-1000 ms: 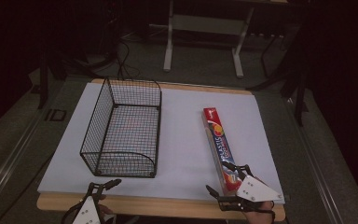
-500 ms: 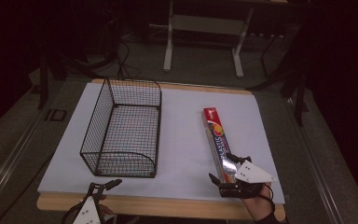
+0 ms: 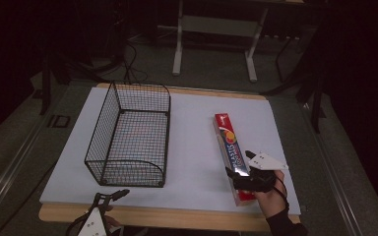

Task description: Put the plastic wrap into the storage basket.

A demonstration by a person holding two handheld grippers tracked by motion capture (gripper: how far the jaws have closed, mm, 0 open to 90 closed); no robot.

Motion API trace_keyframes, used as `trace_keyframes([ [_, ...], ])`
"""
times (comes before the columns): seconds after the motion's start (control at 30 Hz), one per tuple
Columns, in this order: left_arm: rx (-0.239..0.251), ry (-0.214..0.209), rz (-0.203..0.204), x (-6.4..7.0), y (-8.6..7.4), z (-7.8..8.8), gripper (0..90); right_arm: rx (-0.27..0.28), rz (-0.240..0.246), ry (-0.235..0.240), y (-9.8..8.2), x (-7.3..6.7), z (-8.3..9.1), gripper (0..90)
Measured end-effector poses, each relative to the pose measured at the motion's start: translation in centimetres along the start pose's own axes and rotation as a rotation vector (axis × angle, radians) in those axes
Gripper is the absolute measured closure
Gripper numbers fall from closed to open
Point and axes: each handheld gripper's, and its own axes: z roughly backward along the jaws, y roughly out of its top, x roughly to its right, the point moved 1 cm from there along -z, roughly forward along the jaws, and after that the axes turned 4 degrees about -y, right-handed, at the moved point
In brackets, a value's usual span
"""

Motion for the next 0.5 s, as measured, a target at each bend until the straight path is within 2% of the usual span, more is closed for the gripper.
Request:
trace_keyframes([
  [0.1, -0.001, 0.0, 0.001, 0.0, 0.0, 0.0, 0.2, -0.017, -0.025, -0.014, 0.2, 0.3, -0.4, 11.8],
  [0.2, -0.001, 0.0, 0.002, 0.0, 0.0, 0.0, 0.2, -0.029, -0.023, -0.026, 0.3, 0.3, -0.7, 11.8],
  [0.43, -0.003, 0.0, 0.001, 0.0, 0.0, -0.1, 0.2, -0.149, -0.104, -0.071, 0.8, 0.7, -2.3, 11.8],
  [0.5, -0.004, -0.002, 0.002, 0.0, 0.0, -0.1, 0.2, -0.178, -0.114, -0.077, 0.9, 0.9, -2.7, 11.7],
])
